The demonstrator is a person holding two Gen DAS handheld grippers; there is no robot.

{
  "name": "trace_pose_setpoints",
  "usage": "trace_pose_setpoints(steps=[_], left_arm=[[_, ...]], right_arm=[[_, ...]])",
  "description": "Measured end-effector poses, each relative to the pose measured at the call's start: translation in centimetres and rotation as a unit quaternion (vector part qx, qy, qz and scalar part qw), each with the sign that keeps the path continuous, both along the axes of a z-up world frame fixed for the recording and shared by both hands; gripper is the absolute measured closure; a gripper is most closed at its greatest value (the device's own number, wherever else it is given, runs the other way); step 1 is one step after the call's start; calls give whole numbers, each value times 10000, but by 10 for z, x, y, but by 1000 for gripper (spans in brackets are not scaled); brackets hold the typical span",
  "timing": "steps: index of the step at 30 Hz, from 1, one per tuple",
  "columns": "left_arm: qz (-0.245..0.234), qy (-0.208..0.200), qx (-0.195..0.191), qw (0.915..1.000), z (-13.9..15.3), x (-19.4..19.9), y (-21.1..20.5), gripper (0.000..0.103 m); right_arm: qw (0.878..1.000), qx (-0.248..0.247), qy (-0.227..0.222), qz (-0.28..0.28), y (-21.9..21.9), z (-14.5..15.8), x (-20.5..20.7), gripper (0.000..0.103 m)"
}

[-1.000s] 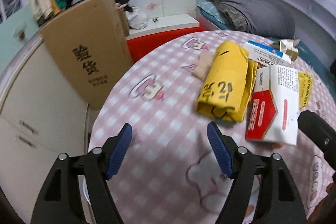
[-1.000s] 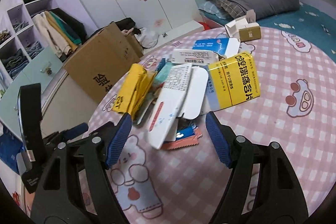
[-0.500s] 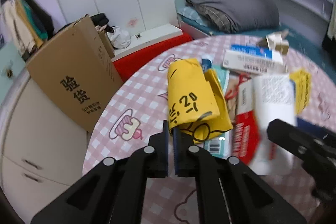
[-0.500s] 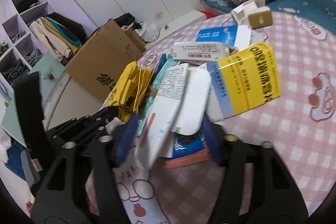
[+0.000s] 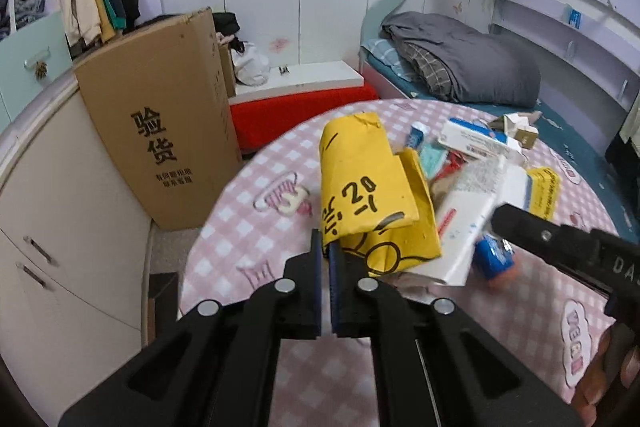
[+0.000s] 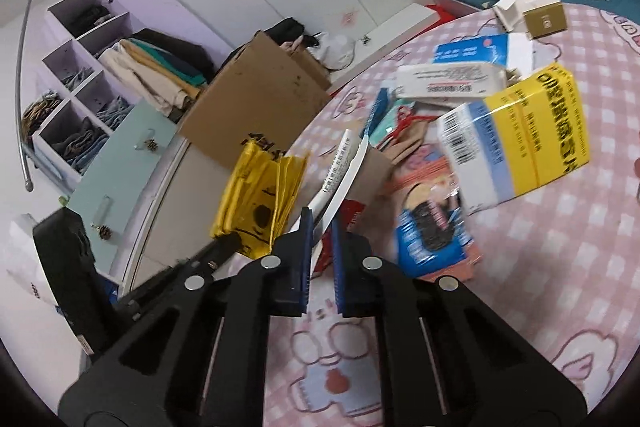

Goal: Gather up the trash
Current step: 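Grasp the yellow packet with the left gripper while the right grasps a white box, then carry the yellow packet and white strips to the wastebasket and open both grippers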

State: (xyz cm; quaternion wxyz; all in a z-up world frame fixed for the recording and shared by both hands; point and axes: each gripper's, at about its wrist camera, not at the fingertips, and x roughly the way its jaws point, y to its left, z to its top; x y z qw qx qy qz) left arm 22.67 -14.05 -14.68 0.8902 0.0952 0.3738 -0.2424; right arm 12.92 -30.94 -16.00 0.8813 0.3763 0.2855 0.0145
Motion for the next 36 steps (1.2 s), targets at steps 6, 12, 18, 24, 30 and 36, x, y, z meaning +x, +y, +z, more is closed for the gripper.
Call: trace_pose_setpoints(steps=[6,12,18,24,30,36], left_arm=[[-38,39,-14,10000,-4,-11,4,100],[-118,100,-149,9998,-1,-12,9,100],[-162,177,-234,9994,-6,-11,9,100],[-96,287,-497,9983,-4,-6,24,100],[137,368,-755,9964,-1,-4,49,100],[319,332,-799,9957,1,-12,72,100]], right_arm=[[9998,97,180,-68,7,-5,12,90],[9983,519,199,-155,4,-8,18,50],[9985,501,233,-35,13,-14,28,70],[9972,724,140,82,12,-16,29,79],[9975,674,158,112,20,-13,28,79],[9984,527,201,85,30,-9,25,90]])
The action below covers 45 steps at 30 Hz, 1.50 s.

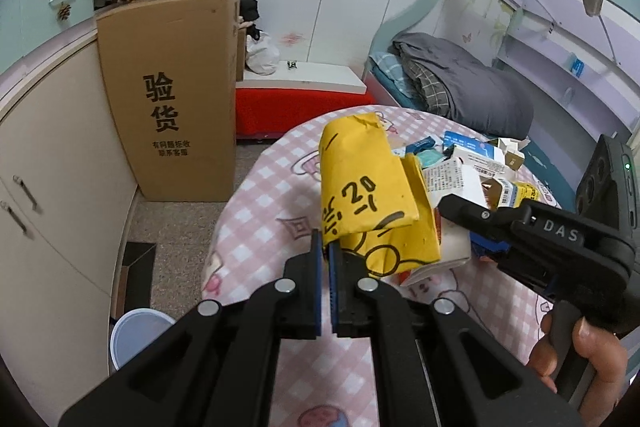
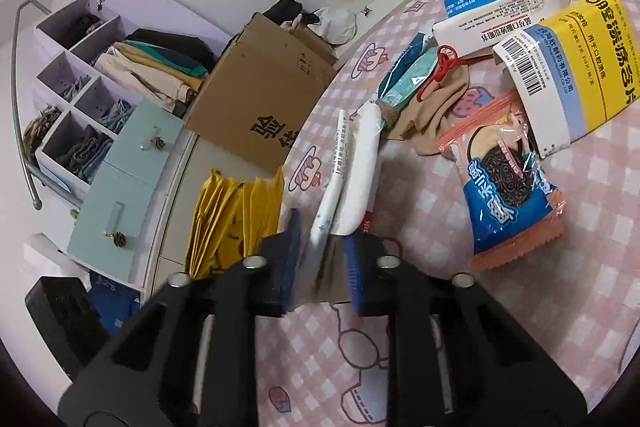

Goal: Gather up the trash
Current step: 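Carry the yellow packet and white strips to the wastebasket and open both grippers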

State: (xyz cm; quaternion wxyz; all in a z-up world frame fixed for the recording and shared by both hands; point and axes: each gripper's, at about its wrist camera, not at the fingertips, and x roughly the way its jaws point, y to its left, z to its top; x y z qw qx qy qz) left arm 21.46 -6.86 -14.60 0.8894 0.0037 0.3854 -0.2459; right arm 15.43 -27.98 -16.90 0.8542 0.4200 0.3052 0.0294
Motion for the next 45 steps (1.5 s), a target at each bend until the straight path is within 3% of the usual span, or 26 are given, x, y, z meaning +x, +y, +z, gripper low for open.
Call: trace_pose_setpoints(steps=[2,10,17,23,32,38,41,42,44,45], left_arm=[[54,-9,9,10000,1,-4,7,100],[350,-101,-247,9990,13,-23,51,100],[913,-11,-272,9954,12,-34,121,100],[1648,241,-117,9860,-10,-34,197,100],[2561,869,92,9627,-67,-20,286,100],[2849,1178,204,9511,-96,-1,313,100],[2956,1524,158,9430,-115,16,326,98],[3030,1638,75,9388,-121,20,331,96],[3077,1895,-82,9324,-133,27,338,82],[3091,1971,-91,9303,-136,29,339,64]], right_arm=[[9999,39,-96,28,5,4,-4,94],[9980,-172,-462,397,42,37,-15,94],[9903,-363,-558,1218,117,48,2,94],[9768,-677,-318,2008,199,25,32,94],[9506,-1242,185,2840,301,-35,77,94],[9394,-1518,380,3052,333,-60,96,94],[9377,-1568,500,3060,338,-71,102,94],[9375,-1571,538,3057,339,-75,103,94],[9374,-1555,629,3051,341,-81,105,94],[9369,-1562,658,3056,341,-83,106,94]])
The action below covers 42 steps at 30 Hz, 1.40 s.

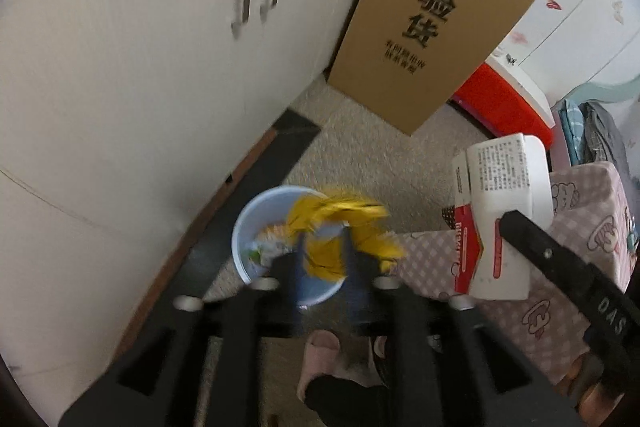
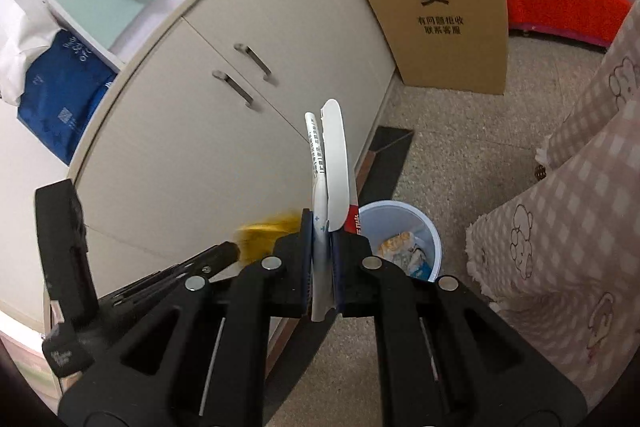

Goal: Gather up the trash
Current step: 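Carry the yellow packet and white strips to the wastebasket and open both grippers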

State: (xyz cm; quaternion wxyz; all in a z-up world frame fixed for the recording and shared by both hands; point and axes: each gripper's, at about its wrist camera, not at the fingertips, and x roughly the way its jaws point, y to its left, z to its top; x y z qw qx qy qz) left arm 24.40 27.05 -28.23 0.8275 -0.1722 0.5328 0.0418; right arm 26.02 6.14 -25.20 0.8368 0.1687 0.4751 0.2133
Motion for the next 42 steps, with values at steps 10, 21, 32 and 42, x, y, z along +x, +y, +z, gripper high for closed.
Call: trace_pose_setpoints(steps=[10,21,32,42], left_arm=[[-1,-33,190,9998,-7,-8,-3,51],[184,-107,199,9996,-1,-18,9,48],[866,-265,357,9953,16,-33,38,41],[1013,-416,245,9937,35,-44,40,40]], right_arm=[[9998,-62,125,116,13,-10,0,94],[9996,-17,142,237,26,-7,-1,94],[9982,409,-91,420,46,2,12,61],[9986,131,-417,299,32,26,-8,51]])
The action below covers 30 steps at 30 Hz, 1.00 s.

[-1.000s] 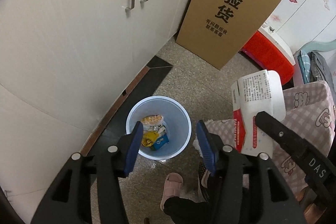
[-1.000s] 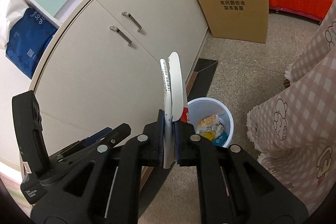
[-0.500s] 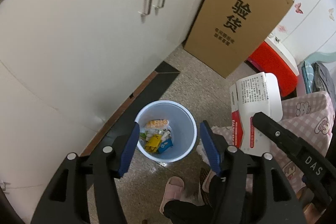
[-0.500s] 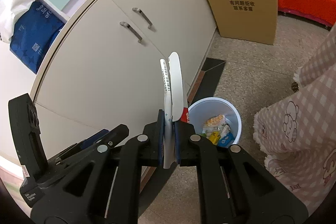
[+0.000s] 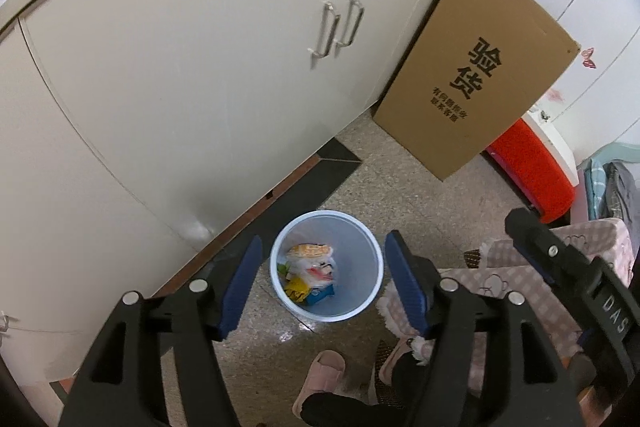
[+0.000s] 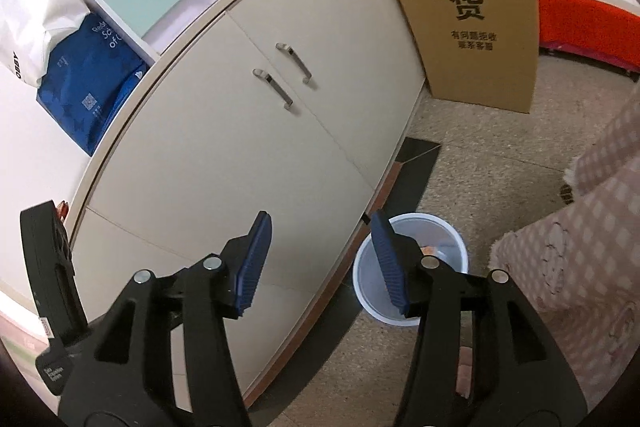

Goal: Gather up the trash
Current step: 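Carry the yellow packet and white strips to the wastebasket and open both grippers, then grasp the blue snack bag with the left gripper while the right grasps the yellow medicine box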

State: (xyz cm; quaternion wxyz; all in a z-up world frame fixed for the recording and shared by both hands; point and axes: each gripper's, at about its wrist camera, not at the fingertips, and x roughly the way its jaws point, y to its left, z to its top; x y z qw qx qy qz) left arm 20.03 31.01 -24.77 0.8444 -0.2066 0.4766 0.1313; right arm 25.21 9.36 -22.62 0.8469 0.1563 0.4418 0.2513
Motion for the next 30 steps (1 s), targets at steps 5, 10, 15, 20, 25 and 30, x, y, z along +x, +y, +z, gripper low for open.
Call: trace_pose_setpoints(steps=[5,10,15,20,25,30], left_arm=[[-257,-170,30,9995,19,-3,-24,38],[-575,-382,148,9975,45,-6,-60,37],[-945,-606,206,9935,72,-9,-108,35],[-1518,-767,232,9852,95,-8,-180,33],[-2339,-893,201,9679,114,-10,-277,29],[-3031,-931,212,9482,122,-9,-378,27]], right_arm=[[9997,15,-119,-230,-31,19,-15,47],[9977,-5,-425,-522,-74,47,-34,45],[9922,-17,-784,-968,-137,77,-61,41],[9798,-211,-1177,-1600,-212,98,-94,30],[9608,-372,-1321,-2411,-308,106,-131,25],[9385,-379,-1215,-3209,-393,95,-166,23]])
